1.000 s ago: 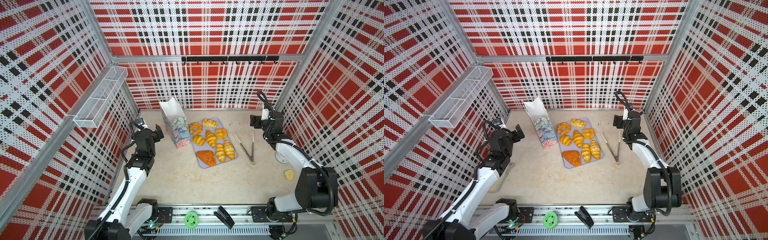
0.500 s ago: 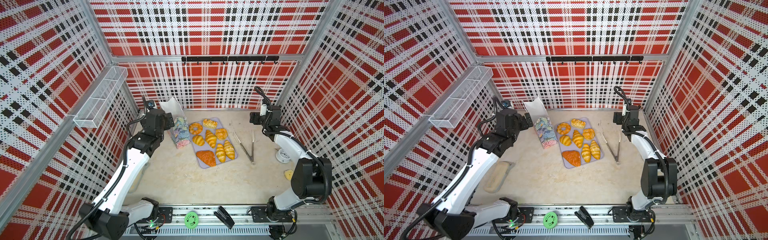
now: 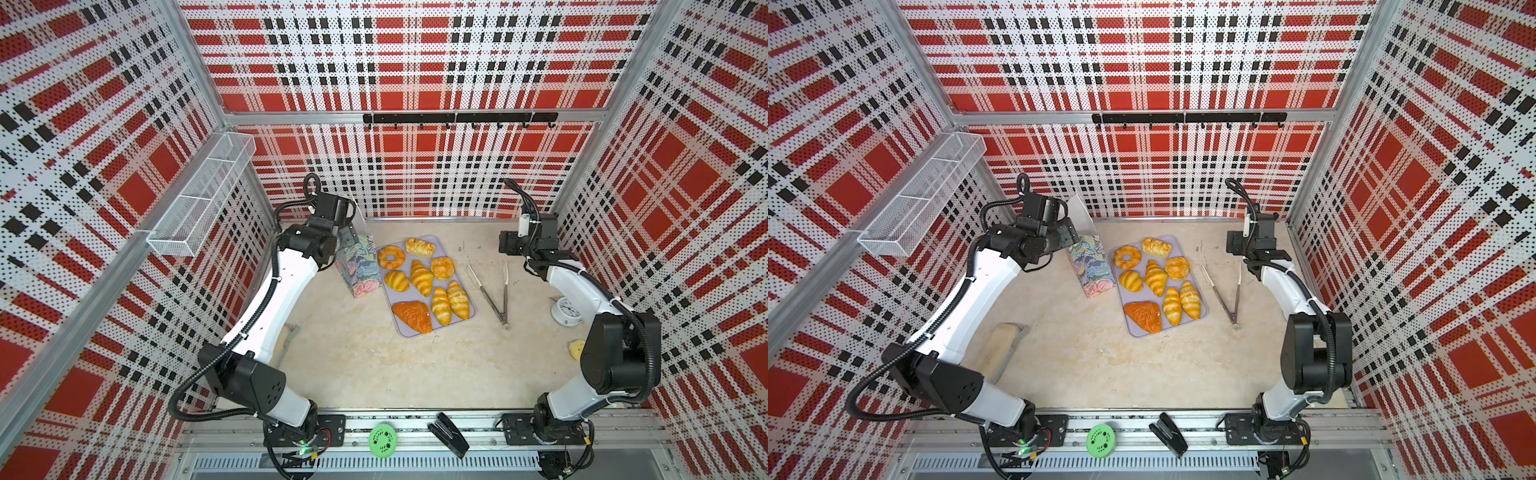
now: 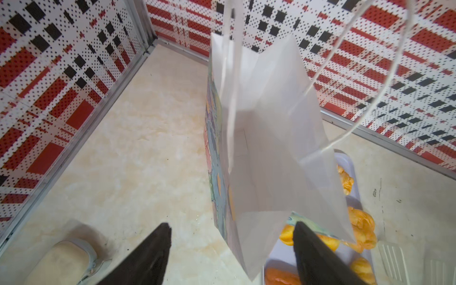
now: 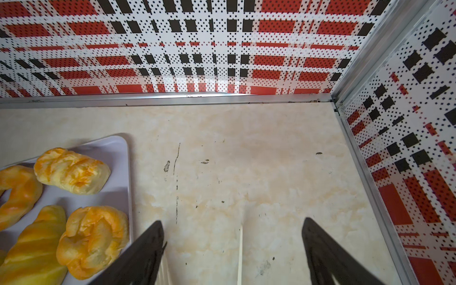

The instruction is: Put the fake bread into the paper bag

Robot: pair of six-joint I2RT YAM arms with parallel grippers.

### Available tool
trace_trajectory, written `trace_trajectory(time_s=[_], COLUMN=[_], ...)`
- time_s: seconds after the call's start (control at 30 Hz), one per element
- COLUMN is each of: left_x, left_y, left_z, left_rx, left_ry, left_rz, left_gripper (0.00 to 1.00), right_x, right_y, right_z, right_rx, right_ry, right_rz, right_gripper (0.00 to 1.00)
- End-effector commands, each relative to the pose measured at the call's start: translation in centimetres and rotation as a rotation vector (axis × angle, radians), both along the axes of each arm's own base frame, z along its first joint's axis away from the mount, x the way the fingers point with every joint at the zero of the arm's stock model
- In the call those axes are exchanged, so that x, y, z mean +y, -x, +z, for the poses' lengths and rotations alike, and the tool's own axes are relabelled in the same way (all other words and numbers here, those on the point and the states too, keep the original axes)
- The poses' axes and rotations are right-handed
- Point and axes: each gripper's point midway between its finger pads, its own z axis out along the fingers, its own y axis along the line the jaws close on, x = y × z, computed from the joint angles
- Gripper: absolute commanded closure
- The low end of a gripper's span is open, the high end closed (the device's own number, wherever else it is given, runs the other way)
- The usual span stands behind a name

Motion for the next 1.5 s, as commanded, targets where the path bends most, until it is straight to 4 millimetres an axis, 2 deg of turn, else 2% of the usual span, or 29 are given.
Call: trace_trajectory(time_s=[0.0, 0.3, 0.5, 0.7, 0.93, 1.13, 1.3, 1.47], left_x=[1.1, 1.3, 1.2, 1.1, 1.1, 1.8, 1.9, 2.1], left_y=[0.2, -1.6, -2.9, -3.7, -3.8, -3.6, -3.4, -3.3], left_z=[-0.2, -0.9, -1.7, -2.2, -2.3, -2.0, -2.2, -1.9], left_rx=[0.033, 0.058, 0.077, 0.092, 0.097, 0.096, 0.103, 0.1], left_ry=[0.053, 0.072, 0.073, 0.071, 0.078, 0.085, 0.103, 0.106], left_rz=[0.067, 0.078, 0.074, 0.061, 0.044, 0.036, 0.007, -0.017], left_gripper=[0.27, 0.43, 0.46, 0.59, 0.76, 0.85, 0.98, 1.0], right_x=[-0.4, -0.4, -0.5, -0.8, -1.2, -1.5, -1.6, -1.6], right_y=[-0.2, 0.0, 0.0, 0.5, 1.6, 2.0, 2.1, 2.4], right_z=[0.8, 0.0, -0.1, -0.3, -1.0, -1.0, -0.9, -1.1], right_rx=[-0.006, 0.016, 0.027, 0.044, 0.071, 0.073, 0.073, 0.081], right_ry=[0.036, 0.032, 0.034, 0.045, 0.047, 0.041, 0.035, 0.032], right_rz=[-0.003, -0.005, -0.013, -0.025, -0.04, -0.049, -0.054, -0.055], right_gripper=[0.12, 0.12, 0.12, 0.12, 0.12, 0.12, 0.12, 0.13])
